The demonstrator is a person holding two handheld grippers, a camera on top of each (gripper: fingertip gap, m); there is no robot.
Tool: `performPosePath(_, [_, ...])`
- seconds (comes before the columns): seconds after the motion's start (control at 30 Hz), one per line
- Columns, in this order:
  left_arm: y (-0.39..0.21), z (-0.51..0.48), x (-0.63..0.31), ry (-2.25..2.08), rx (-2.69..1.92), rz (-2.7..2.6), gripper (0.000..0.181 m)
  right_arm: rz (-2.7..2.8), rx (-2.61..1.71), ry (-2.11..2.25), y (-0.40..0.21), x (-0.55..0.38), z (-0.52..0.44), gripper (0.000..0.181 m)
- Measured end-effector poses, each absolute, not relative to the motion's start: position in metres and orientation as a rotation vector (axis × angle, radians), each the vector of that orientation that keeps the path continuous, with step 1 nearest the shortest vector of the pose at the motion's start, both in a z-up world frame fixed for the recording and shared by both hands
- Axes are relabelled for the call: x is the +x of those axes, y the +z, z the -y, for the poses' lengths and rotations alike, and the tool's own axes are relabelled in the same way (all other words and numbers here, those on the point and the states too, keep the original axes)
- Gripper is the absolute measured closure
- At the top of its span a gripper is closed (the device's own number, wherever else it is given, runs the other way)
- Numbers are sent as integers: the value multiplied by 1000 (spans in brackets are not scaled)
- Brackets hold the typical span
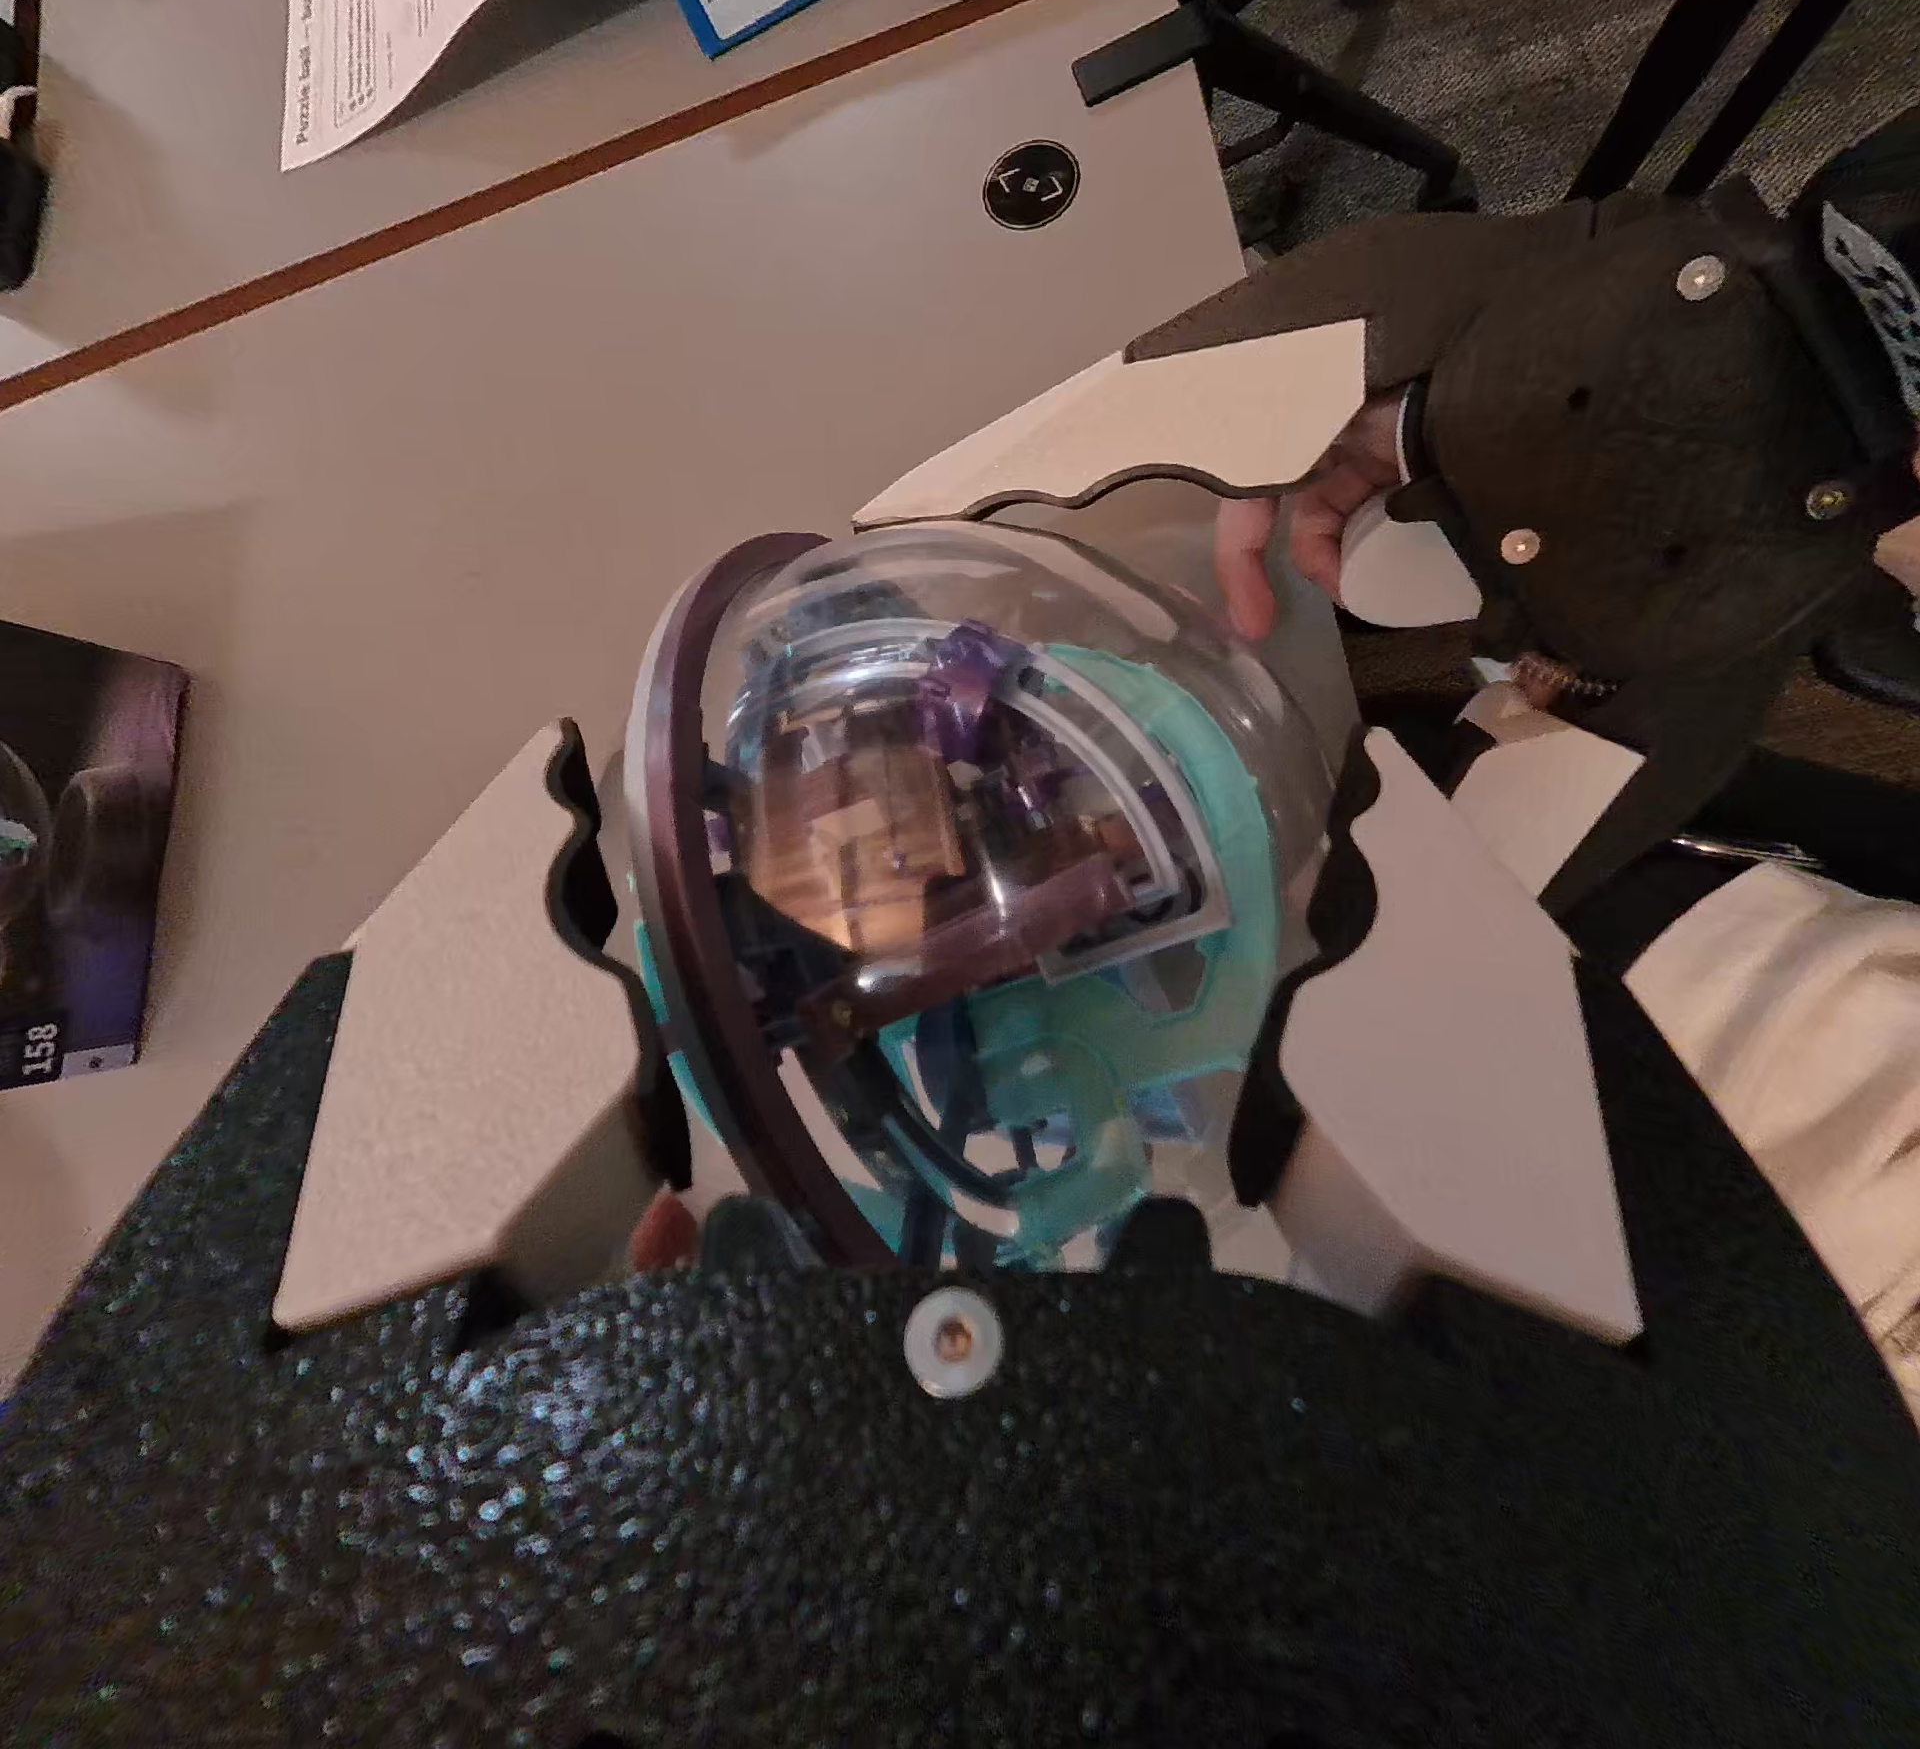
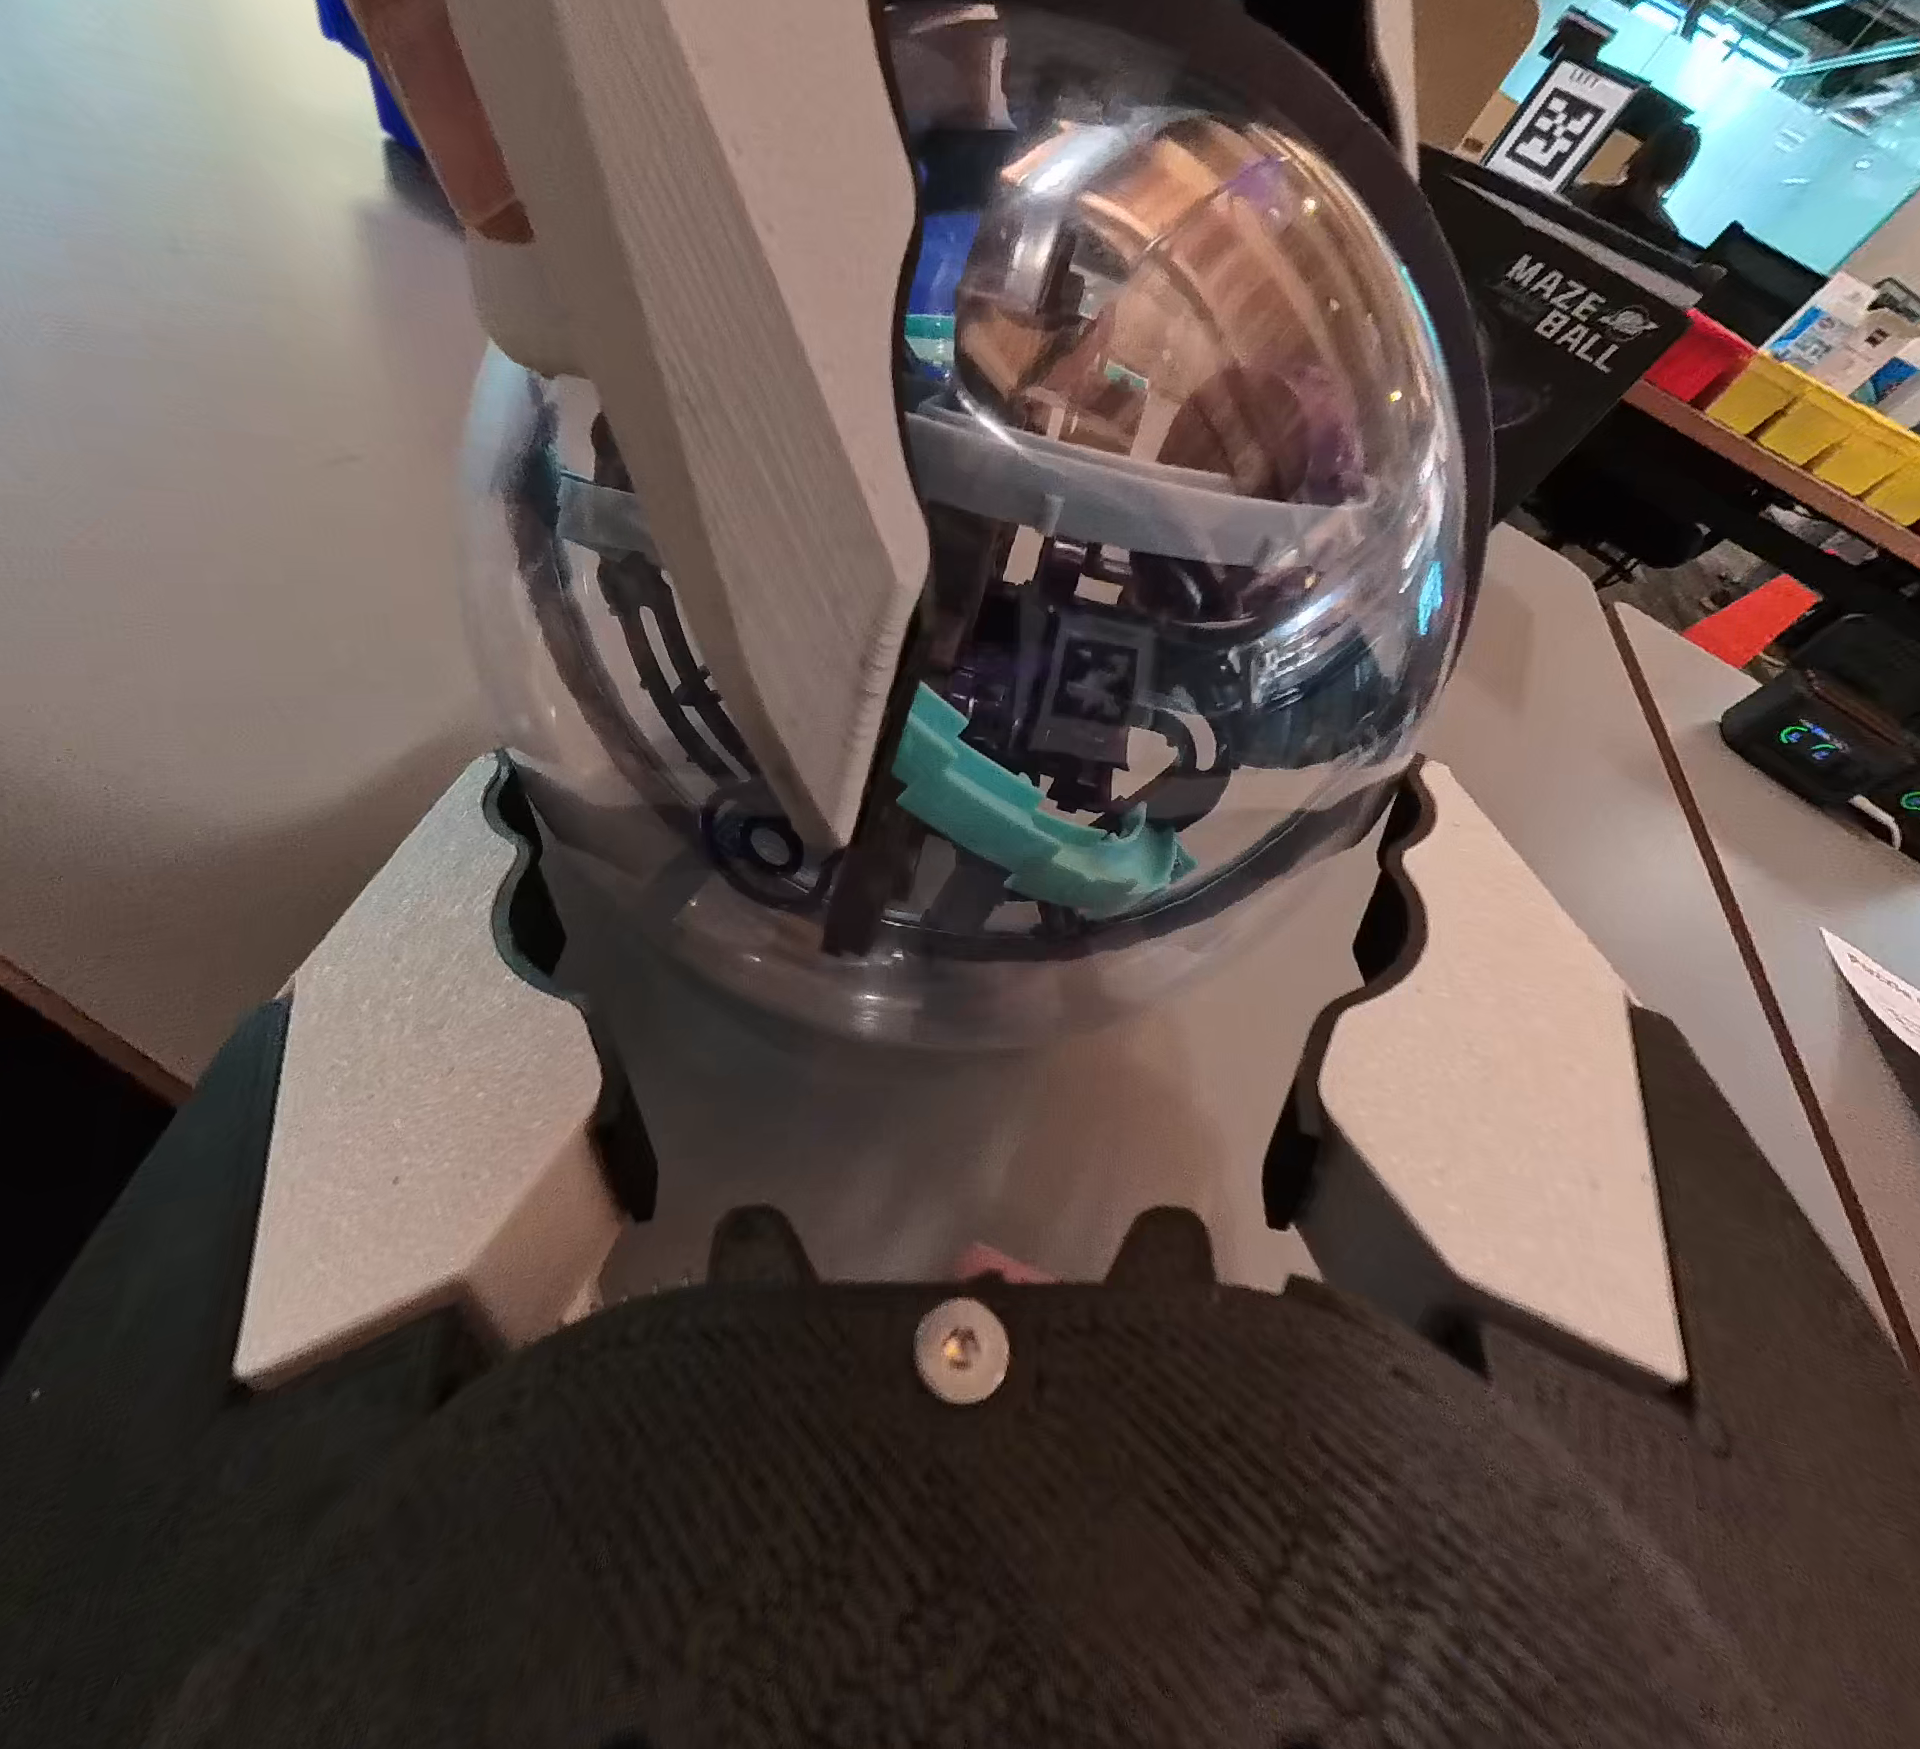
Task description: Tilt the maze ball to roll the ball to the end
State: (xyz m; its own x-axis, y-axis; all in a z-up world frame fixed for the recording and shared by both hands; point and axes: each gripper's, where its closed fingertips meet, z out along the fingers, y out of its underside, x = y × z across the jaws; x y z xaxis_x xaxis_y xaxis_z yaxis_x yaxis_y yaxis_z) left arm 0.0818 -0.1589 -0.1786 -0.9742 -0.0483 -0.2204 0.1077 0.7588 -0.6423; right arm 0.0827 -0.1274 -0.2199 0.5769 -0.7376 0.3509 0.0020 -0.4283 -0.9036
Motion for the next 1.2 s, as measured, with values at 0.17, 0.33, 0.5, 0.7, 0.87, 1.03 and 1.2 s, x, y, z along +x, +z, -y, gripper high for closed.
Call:
performPosePath(0.17, [-179, 162, 78, -979, 83, -2716, 46, -609, -1831, -972, -221, 80, 131, 28])
performPosePath(0.33, [-180, 164, 76, -947, 98, -2714, 47, -622, -1818, -971, -222, 79, 132, 28])
performPosePath(0.5, [-179, 163, 76, -958, 95, -2704, 47, -611, -1824, -973, -222, 79, 132, 28])
performPosePath(0.7, [-177, 159, 76, -1018, 109, -2688, 47, -579, -1823, -990, -220, 80, 128, 26])
performPosePath(0.87, [-177, 158, 73, -1020, 143, -2672, 47, -564, -1825, -998, -220, 78, 127, 26])
performPosePath(1.03, [-178, 162, 67, -964, 196, -2658, 47, -563, -1792, -938, -214, 72, 129, 30])
performPosePath(1.2, [-180, 166, 66, -919, 217, -2669, 47, -555, -1822, -974, -219, 72, 135, 30])
